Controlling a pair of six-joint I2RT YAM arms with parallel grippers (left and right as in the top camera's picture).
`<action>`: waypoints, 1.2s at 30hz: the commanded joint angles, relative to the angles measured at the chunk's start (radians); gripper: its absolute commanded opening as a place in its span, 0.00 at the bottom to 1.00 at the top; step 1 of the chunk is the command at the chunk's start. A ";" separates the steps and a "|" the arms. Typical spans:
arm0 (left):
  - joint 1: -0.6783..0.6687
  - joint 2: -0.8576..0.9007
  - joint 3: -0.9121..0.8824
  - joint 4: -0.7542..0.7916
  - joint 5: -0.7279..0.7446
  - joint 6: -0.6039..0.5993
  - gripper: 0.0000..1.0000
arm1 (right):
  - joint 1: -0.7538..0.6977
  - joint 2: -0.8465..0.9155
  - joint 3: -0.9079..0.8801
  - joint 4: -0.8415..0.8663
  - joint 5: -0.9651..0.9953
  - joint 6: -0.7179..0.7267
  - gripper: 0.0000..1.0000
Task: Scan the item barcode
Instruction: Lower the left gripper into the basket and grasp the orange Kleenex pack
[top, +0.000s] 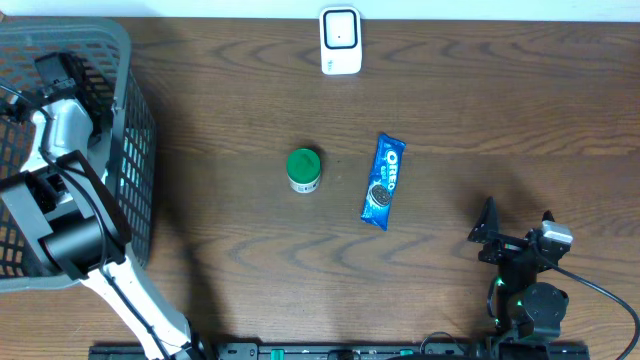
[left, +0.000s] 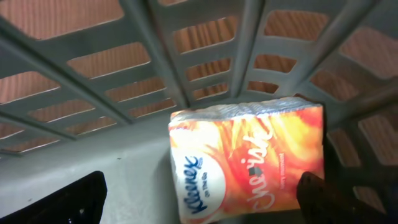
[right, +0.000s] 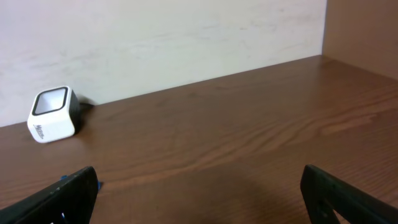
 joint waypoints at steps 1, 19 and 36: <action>0.002 0.036 0.000 0.026 -0.005 -0.010 0.98 | 0.005 -0.002 -0.001 -0.004 -0.005 -0.011 0.99; 0.019 0.074 -0.015 0.000 -0.011 0.074 0.08 | 0.005 -0.002 -0.001 -0.004 -0.005 -0.011 0.99; 0.084 -0.064 -0.016 -0.069 -0.032 0.126 0.99 | 0.005 -0.002 -0.001 -0.004 -0.005 -0.011 0.99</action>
